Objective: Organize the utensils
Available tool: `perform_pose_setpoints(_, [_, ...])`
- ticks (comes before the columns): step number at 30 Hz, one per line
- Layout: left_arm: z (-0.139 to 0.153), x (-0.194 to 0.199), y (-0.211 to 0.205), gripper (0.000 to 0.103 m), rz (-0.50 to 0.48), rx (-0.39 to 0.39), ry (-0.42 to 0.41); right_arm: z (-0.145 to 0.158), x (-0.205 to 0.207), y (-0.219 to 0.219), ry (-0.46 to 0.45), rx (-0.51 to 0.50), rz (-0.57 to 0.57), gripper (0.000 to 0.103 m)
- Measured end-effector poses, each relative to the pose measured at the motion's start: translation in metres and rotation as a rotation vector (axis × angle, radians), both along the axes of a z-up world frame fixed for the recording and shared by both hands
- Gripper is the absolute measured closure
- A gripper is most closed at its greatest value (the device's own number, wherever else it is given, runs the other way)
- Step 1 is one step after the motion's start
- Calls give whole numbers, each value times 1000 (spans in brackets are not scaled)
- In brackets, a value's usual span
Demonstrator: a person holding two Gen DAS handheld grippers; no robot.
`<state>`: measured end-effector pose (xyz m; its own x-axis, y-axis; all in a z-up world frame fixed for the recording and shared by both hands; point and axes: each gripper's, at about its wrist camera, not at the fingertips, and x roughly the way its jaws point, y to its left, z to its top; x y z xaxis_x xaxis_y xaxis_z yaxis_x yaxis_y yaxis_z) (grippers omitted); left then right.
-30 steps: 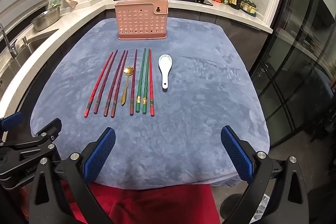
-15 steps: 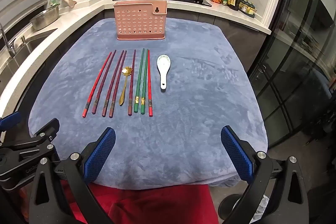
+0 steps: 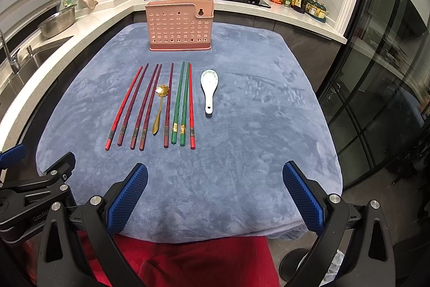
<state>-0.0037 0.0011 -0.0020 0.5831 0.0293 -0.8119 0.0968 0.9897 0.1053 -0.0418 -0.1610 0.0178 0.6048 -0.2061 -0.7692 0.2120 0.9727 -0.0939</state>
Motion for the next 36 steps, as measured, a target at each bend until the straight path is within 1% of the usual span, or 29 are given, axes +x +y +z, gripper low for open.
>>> perform_pose_setpoints(20, [-2, 2, 4, 7, -3, -2, 2, -1, -1, -2, 5, 2, -5, 7])
perform_pose_setpoints(21, [0, 0, -1, 7, -1, -1, 0, -1, -1, -2, 5, 2, -5, 7])
perform_pose_setpoints(36, [0, 0, -1, 7, -1, 0, 0, -2, -1, -2, 5, 1, -4, 7])
